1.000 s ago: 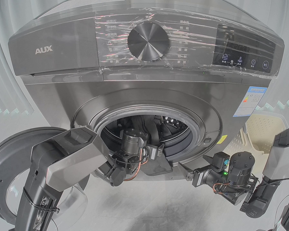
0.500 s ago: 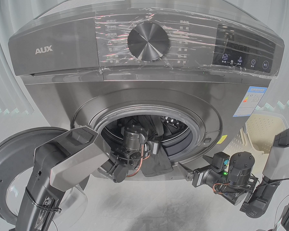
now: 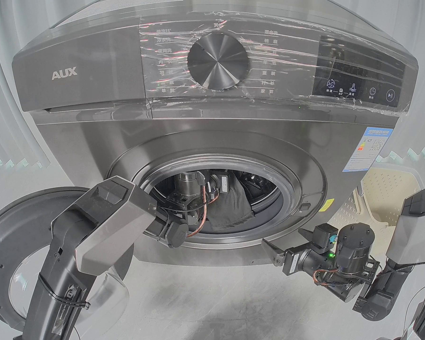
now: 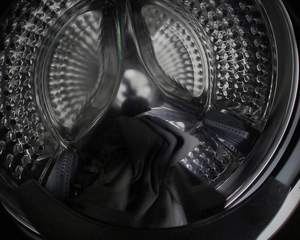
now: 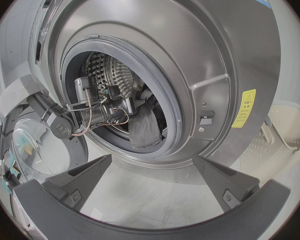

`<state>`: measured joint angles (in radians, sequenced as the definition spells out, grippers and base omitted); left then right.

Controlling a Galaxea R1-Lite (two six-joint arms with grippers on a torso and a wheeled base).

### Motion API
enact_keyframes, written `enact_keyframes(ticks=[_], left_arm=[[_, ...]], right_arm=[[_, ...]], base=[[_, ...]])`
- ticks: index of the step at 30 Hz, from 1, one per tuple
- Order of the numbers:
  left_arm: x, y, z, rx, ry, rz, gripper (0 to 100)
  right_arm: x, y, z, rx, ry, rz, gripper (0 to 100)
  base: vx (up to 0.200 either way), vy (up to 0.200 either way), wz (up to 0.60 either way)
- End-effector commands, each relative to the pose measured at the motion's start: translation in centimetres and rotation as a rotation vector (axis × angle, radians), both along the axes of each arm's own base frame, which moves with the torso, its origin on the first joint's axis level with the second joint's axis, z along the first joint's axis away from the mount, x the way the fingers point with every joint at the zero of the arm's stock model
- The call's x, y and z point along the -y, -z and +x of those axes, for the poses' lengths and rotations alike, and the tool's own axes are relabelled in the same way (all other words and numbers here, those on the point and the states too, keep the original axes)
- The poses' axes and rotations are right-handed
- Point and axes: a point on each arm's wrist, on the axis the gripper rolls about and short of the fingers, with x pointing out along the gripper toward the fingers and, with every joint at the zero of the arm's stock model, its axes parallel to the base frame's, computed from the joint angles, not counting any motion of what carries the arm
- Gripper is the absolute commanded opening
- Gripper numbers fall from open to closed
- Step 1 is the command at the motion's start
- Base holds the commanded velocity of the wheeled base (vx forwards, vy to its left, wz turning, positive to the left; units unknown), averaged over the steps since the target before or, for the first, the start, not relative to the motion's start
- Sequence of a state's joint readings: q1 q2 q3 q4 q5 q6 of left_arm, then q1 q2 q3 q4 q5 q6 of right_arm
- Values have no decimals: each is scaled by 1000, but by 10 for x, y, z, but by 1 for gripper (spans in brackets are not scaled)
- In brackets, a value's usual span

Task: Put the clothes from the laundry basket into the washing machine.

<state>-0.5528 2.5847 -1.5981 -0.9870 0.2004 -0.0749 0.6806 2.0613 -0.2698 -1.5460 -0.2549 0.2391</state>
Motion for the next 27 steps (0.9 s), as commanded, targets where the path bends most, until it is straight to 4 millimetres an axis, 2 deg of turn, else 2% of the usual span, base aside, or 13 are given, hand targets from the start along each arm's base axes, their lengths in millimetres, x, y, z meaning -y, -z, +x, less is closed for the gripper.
enact_keyframes(ticks=[1,7,11,22,23,27], left_arm=[[0,6,-4,-22,4,10,100],[3,26,-33,-130,57,87,100],[4,40,-42,-169,90,115,100],[6,65,-38,-196,109,133,100],[6,65,-38,-196,109,133,0],[6,75,-35,-200,106,136,0]], right_arm=[[-1,0,0,1,-3,-1,100],[-1,0,0,1,-3,-1,100],[0,0,-1,1,-3,-1,100],[1,1,-2,-4,-3,-5,100],[1,1,-2,-4,-3,-5,100],[1,1,-2,-4,-3,-5,100]], base=[[0,0,0],[0,0,0],[0,0,0],[0,0,0],[0,0,0],[0,0,0]])
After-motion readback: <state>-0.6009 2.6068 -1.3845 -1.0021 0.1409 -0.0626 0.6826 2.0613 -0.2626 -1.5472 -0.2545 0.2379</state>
